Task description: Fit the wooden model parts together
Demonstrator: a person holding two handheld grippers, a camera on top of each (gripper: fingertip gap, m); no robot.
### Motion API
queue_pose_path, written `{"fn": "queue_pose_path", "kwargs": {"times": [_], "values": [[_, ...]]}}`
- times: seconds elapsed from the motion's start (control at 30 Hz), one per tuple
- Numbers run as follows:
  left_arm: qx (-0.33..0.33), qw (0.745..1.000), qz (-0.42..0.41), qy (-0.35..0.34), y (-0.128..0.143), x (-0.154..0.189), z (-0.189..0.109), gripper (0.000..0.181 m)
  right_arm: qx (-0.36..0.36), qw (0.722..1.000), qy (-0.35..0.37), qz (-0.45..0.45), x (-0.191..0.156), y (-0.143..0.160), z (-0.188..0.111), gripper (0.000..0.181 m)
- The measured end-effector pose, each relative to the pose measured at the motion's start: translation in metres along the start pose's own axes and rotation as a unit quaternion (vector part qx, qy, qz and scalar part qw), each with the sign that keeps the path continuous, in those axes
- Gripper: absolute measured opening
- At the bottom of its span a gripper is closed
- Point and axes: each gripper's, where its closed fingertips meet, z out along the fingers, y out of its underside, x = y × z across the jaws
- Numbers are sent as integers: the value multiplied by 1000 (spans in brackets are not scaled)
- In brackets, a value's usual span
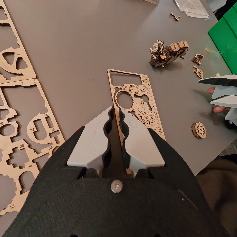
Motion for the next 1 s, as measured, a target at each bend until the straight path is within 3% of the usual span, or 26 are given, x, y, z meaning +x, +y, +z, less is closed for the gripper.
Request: {"fn": "queue_pose_path", "kwargs": {"times": [0.03, 1.0], "values": [[0, 1000, 1, 0, 0, 0, 0, 7, 0, 1000, 0, 0, 0, 0, 0, 63], [9, 1000, 20, -5, -3, 2, -2, 6, 4, 1000, 4, 7, 2, -1, -1, 60]]}}
